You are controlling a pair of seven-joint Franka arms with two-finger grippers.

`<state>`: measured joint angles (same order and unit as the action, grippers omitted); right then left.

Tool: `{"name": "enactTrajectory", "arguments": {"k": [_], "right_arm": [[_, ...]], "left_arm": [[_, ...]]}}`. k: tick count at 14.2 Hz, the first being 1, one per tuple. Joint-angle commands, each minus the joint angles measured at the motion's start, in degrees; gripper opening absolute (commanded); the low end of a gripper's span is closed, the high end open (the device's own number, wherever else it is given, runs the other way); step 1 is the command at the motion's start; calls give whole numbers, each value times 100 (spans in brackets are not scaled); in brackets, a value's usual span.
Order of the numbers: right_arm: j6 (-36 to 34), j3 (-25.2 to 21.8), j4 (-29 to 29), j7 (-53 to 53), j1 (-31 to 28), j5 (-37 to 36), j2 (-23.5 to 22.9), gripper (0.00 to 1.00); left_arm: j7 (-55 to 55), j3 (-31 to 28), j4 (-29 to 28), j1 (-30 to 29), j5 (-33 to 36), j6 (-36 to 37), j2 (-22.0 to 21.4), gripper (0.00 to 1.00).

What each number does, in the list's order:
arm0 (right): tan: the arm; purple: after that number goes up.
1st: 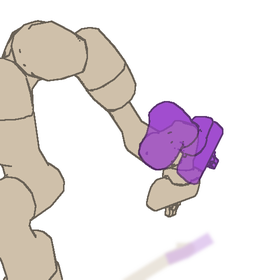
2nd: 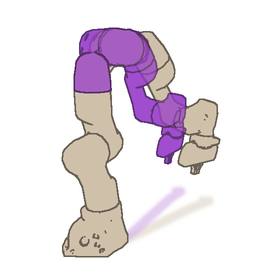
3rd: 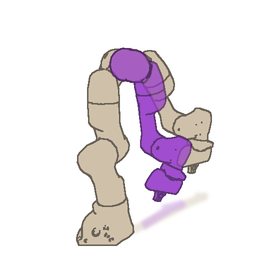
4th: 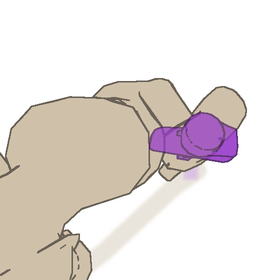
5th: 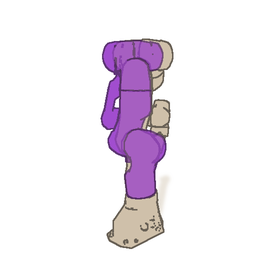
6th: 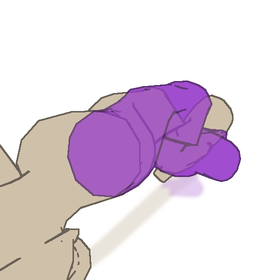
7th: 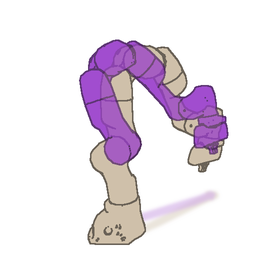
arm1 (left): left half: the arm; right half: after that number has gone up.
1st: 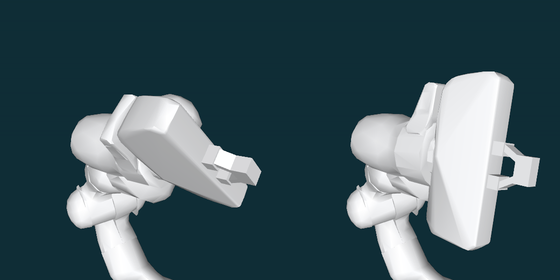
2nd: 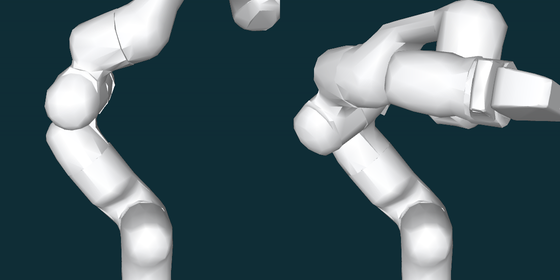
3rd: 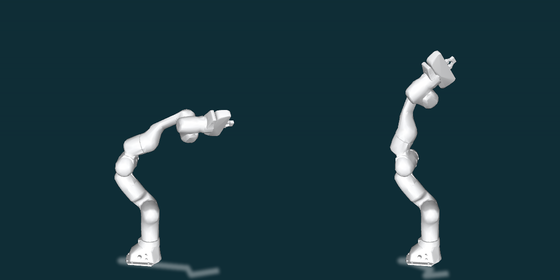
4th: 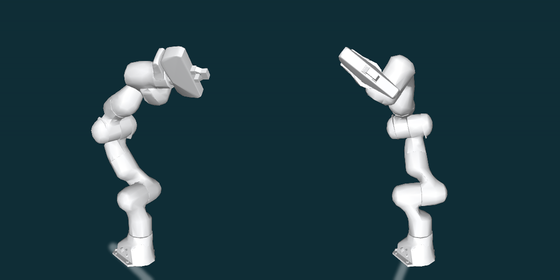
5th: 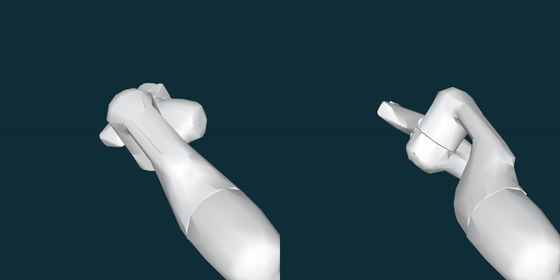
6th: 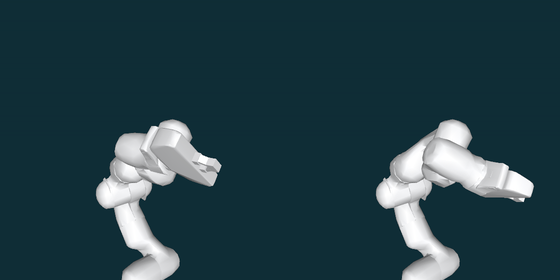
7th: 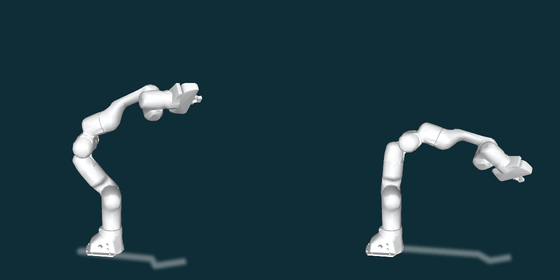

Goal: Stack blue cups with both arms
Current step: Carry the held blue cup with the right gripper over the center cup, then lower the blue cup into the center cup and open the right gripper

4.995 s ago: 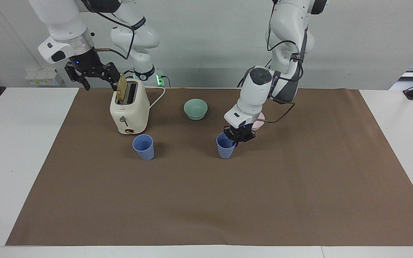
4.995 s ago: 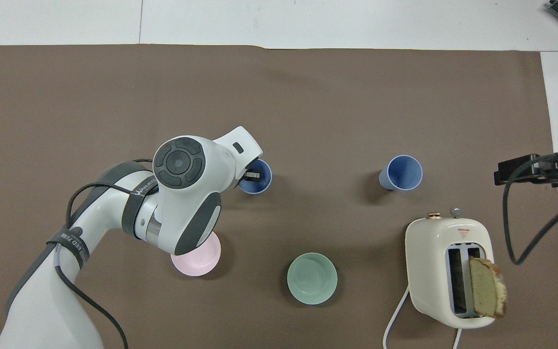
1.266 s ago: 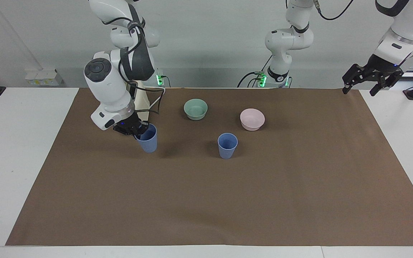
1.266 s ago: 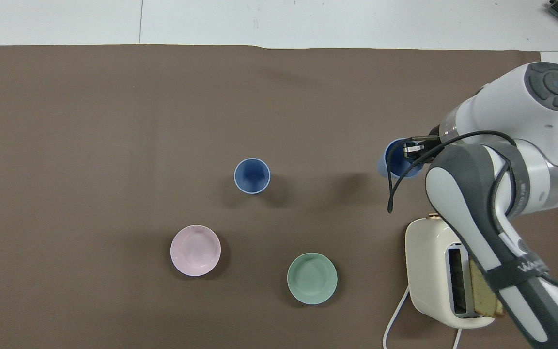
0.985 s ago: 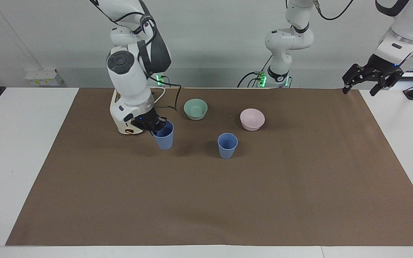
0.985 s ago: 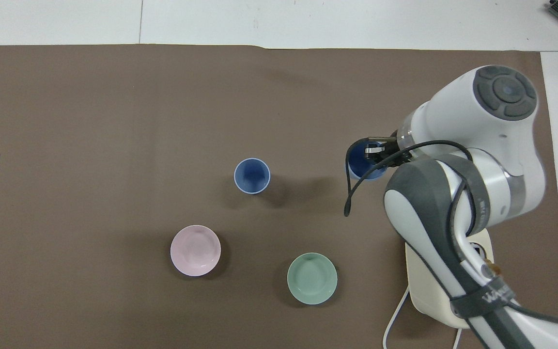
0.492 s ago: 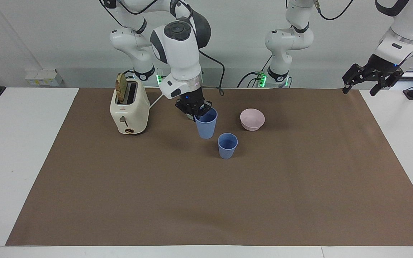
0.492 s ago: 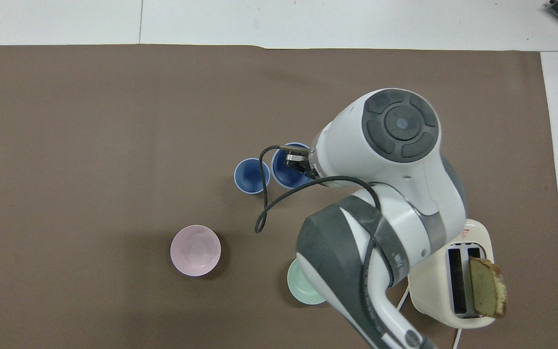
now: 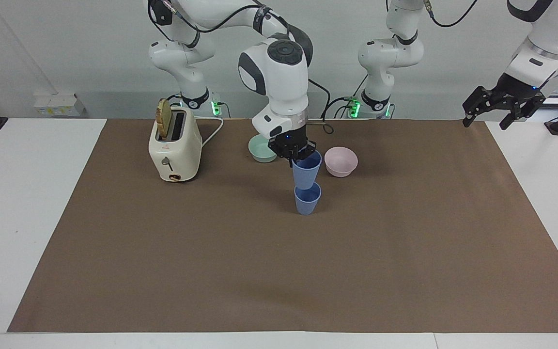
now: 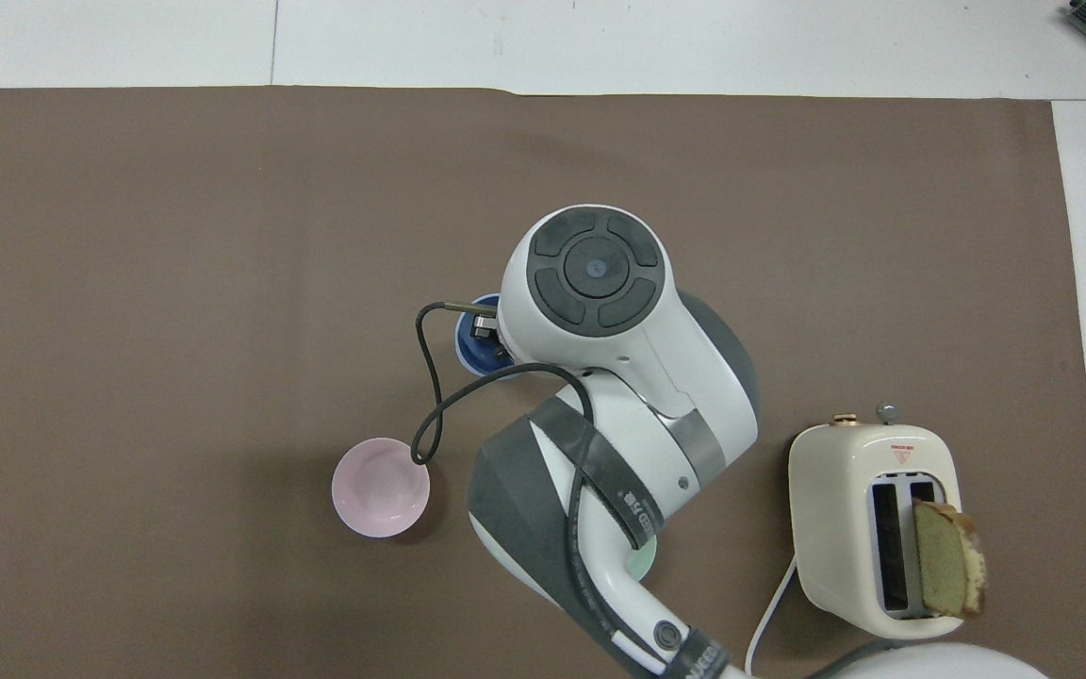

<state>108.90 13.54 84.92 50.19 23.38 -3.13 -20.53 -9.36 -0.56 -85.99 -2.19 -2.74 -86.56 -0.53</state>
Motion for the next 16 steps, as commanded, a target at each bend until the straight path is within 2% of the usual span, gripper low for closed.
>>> {"name": "enactTrajectory", "arguments": {"k": [1, 7, 9, 16], "right_arm": [[262, 26, -169, 70, -27, -188, -189, 0], [333, 35, -169, 70, 8, -161, -303, 0], [560, 35, -143, 70, 95, -179, -399, 0], [711, 35, 103, 52, 122, -197, -443, 0]], "left_arm": [[66, 12, -138, -1, 116, 25, -123, 100], [66, 12, -138, -1, 116, 25, -123, 100], [66, 21, -138, -1, 116, 25, -123, 100], [66, 12, -138, -1, 116, 25, -123, 100]]}}
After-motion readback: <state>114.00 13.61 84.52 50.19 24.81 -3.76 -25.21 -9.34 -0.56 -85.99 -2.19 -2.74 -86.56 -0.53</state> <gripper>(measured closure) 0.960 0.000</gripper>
